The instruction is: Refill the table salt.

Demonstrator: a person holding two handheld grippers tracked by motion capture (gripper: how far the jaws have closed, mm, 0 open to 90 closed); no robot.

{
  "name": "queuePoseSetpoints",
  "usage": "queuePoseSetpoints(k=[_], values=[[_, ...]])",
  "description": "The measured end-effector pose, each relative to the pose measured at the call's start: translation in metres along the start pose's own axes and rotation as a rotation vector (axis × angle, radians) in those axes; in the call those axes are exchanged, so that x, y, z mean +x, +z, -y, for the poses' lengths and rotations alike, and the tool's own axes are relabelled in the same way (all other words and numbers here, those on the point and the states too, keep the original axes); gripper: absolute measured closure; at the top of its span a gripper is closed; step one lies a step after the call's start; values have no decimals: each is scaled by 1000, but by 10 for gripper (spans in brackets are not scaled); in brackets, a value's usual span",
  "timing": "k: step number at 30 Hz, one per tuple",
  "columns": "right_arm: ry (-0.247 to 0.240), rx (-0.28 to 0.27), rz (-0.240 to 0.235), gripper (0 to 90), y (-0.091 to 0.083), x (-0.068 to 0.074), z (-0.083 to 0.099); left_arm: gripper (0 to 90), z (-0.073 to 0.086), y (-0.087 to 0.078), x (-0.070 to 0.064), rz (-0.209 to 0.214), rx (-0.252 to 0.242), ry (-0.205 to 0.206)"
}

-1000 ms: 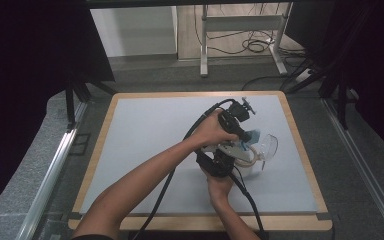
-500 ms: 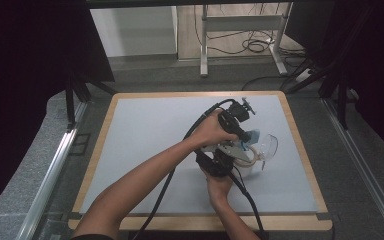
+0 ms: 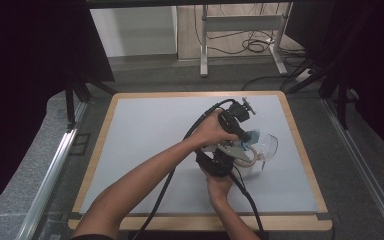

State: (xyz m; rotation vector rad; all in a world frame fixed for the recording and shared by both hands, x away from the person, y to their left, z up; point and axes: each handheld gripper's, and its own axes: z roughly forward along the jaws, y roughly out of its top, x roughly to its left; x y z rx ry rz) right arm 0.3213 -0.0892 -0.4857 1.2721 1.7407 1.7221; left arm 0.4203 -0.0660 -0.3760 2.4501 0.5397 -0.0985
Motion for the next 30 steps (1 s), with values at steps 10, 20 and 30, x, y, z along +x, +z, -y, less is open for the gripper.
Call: queuePoseSetpoints(k=[10,20,30], values=[[0,0,2,550,0,0,0,892,0,1,0,1,0,-1],[2,-6,8,550,0,0,0,891,-1,0,-1,1,2,3],[13,-8,11,550,1,2,2,892,1,2,0,4,11,5]])
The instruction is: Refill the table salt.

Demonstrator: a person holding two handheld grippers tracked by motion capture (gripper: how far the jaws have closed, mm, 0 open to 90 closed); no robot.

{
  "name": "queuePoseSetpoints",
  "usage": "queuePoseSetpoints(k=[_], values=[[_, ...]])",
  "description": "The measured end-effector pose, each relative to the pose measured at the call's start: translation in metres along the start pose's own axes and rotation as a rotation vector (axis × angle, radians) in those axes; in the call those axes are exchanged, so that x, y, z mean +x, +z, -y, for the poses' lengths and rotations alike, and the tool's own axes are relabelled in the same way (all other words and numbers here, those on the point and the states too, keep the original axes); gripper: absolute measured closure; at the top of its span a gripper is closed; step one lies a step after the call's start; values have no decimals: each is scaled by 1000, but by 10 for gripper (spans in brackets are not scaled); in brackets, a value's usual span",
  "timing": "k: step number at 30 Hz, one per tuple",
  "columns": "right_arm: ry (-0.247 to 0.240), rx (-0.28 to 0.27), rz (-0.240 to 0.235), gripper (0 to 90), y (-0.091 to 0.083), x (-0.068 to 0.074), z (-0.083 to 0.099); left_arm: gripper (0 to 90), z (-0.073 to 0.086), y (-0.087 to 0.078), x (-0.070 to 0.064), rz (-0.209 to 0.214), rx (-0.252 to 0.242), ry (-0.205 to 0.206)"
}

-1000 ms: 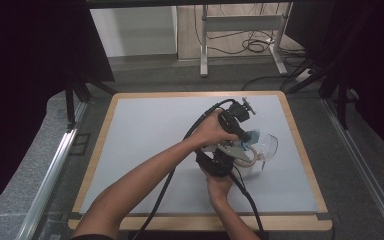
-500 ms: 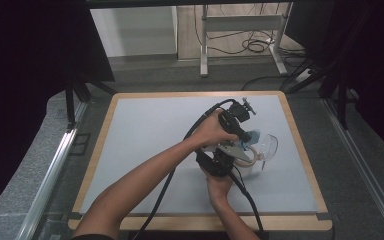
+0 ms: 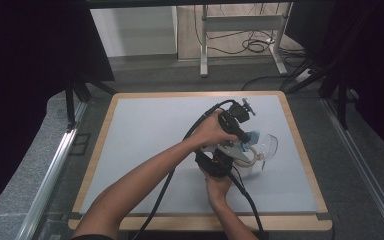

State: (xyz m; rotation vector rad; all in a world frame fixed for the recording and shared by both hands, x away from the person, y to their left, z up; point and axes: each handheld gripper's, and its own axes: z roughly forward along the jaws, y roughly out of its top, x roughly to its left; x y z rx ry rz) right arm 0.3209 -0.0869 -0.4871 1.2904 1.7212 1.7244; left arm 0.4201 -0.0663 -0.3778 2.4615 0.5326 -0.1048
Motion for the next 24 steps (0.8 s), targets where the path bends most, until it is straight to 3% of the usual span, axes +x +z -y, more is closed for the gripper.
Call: queuePoseSetpoints(k=[24], values=[[13,0,9,551,0,-1,3,892,0,4,0,8,6,1]])
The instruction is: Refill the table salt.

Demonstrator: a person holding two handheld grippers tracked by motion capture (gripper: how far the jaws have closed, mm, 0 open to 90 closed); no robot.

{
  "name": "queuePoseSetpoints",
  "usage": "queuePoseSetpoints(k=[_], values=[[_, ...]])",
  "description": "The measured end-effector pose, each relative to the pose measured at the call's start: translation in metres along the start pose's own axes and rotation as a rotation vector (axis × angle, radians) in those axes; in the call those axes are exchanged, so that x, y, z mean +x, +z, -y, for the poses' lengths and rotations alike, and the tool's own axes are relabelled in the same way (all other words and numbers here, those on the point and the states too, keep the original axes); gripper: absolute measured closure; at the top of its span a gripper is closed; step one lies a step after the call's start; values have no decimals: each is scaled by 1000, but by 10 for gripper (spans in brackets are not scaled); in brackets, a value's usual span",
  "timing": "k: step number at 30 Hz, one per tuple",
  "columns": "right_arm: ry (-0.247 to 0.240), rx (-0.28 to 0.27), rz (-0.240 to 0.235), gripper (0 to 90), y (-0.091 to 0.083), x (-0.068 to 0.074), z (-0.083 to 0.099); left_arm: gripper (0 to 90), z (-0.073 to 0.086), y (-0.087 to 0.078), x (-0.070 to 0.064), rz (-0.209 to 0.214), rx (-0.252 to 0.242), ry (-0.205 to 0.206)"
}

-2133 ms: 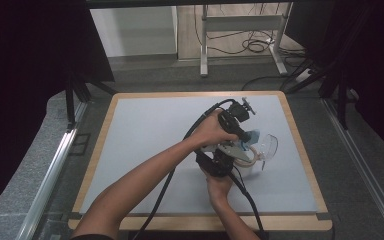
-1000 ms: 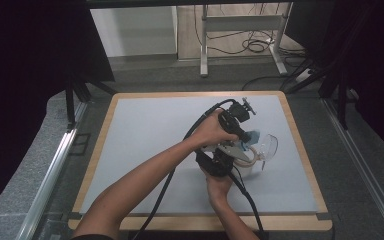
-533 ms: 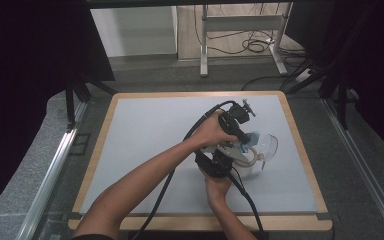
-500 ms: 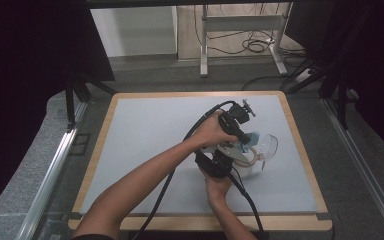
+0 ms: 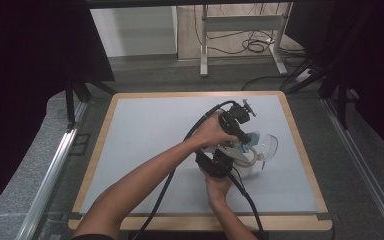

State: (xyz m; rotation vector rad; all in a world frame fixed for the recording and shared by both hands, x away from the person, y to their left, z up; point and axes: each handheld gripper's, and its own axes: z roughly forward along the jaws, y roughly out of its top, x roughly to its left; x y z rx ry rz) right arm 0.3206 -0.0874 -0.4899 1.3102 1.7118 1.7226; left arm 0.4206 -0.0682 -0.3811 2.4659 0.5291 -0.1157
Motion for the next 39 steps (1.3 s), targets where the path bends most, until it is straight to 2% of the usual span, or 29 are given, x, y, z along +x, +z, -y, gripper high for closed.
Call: queuePoseSetpoints(k=[6,18,27,39], values=[[18,-5,2,552,0,0,-1,892,-1,0,0,-2,3,4],[21,-13,9,555,0,3,-6,892,-3,-5,-1,0,2,9],[-2,-9,13,558,-1,3,-6,892,-3,-5,-1,5,4,11],[-5,-8,12,561,-1,3,-6,892,-3,-5,-1,5,5,12]])
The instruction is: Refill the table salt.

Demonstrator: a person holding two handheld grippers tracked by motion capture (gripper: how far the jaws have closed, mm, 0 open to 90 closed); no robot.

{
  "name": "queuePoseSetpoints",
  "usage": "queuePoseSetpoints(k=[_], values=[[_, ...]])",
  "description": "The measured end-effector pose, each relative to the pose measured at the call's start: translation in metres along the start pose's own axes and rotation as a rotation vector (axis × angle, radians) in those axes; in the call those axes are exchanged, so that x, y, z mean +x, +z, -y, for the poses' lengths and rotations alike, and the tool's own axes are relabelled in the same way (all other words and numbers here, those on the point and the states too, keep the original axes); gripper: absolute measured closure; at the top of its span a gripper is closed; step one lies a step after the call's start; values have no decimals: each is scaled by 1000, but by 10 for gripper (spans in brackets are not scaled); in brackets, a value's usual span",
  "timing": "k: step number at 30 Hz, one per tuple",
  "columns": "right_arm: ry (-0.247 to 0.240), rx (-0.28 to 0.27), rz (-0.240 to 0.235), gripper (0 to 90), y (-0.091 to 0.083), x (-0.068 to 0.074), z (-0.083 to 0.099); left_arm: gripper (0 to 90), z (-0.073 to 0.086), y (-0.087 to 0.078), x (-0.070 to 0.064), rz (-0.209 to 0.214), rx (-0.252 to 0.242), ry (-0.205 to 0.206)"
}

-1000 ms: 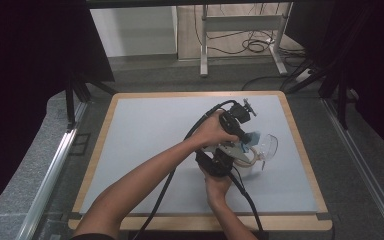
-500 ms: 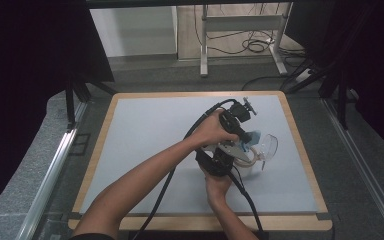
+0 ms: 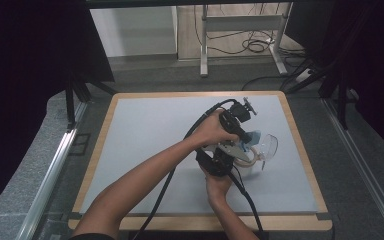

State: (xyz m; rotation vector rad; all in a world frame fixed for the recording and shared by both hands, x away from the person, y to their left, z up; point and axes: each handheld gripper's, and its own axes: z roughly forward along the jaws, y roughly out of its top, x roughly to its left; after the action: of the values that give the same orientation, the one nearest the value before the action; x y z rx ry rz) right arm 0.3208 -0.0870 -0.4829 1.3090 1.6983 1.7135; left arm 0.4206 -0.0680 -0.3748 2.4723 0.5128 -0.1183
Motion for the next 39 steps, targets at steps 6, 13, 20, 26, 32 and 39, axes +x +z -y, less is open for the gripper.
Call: queuePoseSetpoints(k=[6,13,20,26,32,39], values=[[7,0,-2,562,1,0,0,892,0,1,0,-2,0,-6],[16,3,-6,562,1,1,2,892,2,2,2,-1,1,-9],[25,6,-6,562,2,0,4,892,3,5,3,1,7,-9],[35,6,-7,562,2,-1,4,891,2,6,3,1,10,-13],[34,6,-8,563,1,-1,5,891,2,6,2,3,9,-12],[32,8,-9,563,2,-1,5,891,3,6,3,2,10,-12]])
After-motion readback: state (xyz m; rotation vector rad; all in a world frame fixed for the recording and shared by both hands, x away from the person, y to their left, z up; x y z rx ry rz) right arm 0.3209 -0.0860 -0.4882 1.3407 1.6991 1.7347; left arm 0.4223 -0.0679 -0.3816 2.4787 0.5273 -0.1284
